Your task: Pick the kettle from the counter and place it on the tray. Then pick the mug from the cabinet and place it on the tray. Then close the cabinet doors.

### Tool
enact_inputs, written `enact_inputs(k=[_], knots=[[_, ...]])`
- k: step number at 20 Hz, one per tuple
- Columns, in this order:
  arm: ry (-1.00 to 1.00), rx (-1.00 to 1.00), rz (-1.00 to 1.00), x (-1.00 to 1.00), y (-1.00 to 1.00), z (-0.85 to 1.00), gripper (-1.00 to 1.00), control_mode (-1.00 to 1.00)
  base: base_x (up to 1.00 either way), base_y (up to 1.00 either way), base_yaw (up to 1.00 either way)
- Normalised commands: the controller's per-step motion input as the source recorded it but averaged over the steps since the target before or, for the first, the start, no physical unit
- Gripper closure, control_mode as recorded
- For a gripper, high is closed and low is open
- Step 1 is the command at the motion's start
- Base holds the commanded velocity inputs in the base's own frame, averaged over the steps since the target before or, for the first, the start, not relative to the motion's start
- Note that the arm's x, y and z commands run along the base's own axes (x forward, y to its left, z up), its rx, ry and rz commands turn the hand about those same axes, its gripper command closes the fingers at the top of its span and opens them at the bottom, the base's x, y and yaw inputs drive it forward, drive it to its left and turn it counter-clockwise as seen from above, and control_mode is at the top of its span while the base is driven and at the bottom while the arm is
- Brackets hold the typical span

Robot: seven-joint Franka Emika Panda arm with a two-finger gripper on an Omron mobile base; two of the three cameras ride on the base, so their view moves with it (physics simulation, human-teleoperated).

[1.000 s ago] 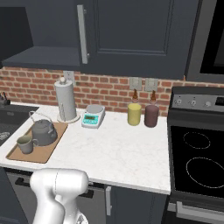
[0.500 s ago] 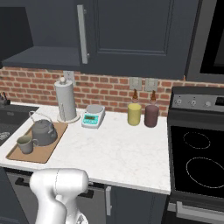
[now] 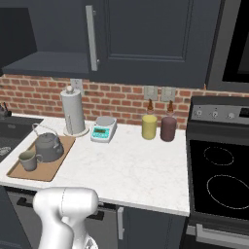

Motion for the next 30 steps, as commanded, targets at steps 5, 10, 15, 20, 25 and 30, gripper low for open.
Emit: enact_inputs(k=[5,10,15,20,25,30], knots=[[-0.01,-0.17,-0.03,0.16,0.62,0.14,-1.00,-1.00,0.00,0.00,0.00],[0.01,-0.20,-0.07,0.28,0.76,0.13,-1.00,-1.00,0.00,0.00,0.00],[0.03,-0.14,-0.02,0.49,0.61,-0.03,-1.00,-1.00,0.00,0.00,0.00],[0.00,-0.06,0.00,0.53,0.45,-0.19,-1.00,-1.00,0.00,0.00,0.00],[0.00,-0.02,0.00,0.50,0.46,-0.38,-1.00,-1.00,0.00,0.00,0.00],[0.00,-0.01,0.00,0.46,0.48,-0.44,-1.00,-1.00,0.00,0.00,0.00]])
